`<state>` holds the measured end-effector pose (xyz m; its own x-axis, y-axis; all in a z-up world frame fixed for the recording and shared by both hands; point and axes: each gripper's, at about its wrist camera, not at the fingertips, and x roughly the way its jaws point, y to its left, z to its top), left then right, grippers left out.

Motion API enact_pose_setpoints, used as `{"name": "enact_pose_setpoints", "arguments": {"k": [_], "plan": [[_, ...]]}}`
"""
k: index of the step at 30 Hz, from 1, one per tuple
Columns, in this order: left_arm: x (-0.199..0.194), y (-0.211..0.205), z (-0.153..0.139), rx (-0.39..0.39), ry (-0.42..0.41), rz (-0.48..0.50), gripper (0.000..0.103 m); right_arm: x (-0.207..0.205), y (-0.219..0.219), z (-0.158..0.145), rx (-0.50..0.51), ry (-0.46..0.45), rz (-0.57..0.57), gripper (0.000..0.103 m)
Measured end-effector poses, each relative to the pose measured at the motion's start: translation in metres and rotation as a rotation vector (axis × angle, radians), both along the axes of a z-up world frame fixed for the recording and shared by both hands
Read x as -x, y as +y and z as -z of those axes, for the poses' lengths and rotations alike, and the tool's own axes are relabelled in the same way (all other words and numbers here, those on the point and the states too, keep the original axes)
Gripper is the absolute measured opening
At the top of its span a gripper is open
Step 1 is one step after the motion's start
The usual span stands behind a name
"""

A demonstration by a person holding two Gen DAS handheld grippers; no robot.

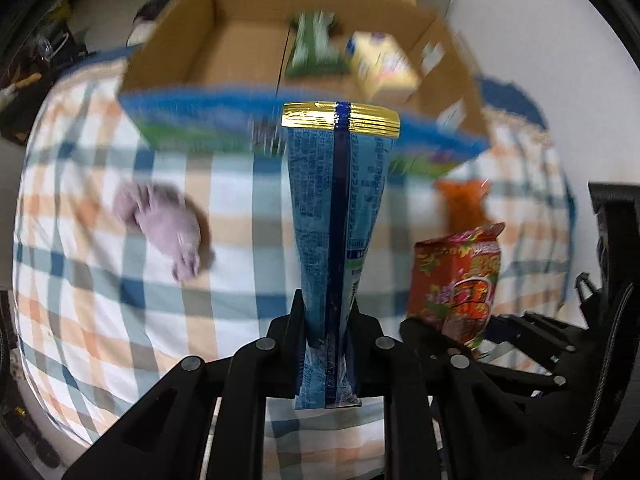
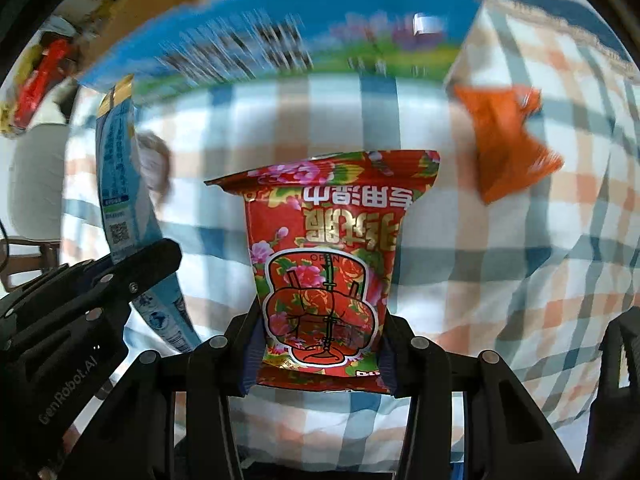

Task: Organize soft objects
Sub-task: 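Carry both snacks into the box and open both tools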

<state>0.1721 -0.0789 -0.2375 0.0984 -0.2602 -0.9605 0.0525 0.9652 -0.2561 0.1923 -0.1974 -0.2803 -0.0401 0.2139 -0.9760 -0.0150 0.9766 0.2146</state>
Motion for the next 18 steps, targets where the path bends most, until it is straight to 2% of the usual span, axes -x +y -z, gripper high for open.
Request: {"name": "enact_pose_setpoints", "arguments": {"k": [4,8,13,16,18], "plan": [[-0.034,0.009,-0.043,0.035,-0.064,0.007,0.014,-0.016,-0.005,-0.054,-0.047,-0.09,0.006,0.049],[-0.08,0.015,-0.063,0.032,-0.107,0.0,0.014,-0.05,-0.008,-0.096,-0.07,-0.171,0.005,0.049],[-0.145,0.03,-0.08,-0.008,-0.14,-0.008,0.014,-0.095,0.013,-0.112,-0.076,-0.21,0.016,0.049],[-0.18,0.037,-0.075,-0.04,-0.132,-0.003,0.014,-0.126,0.013,-0.109,-0.071,-0.205,0.023,0.049],[-0.202,0.04,-0.066,-0.065,-0.122,0.004,0.014,-0.138,0.015,-0.089,-0.066,-0.194,0.029,0.049]]}}
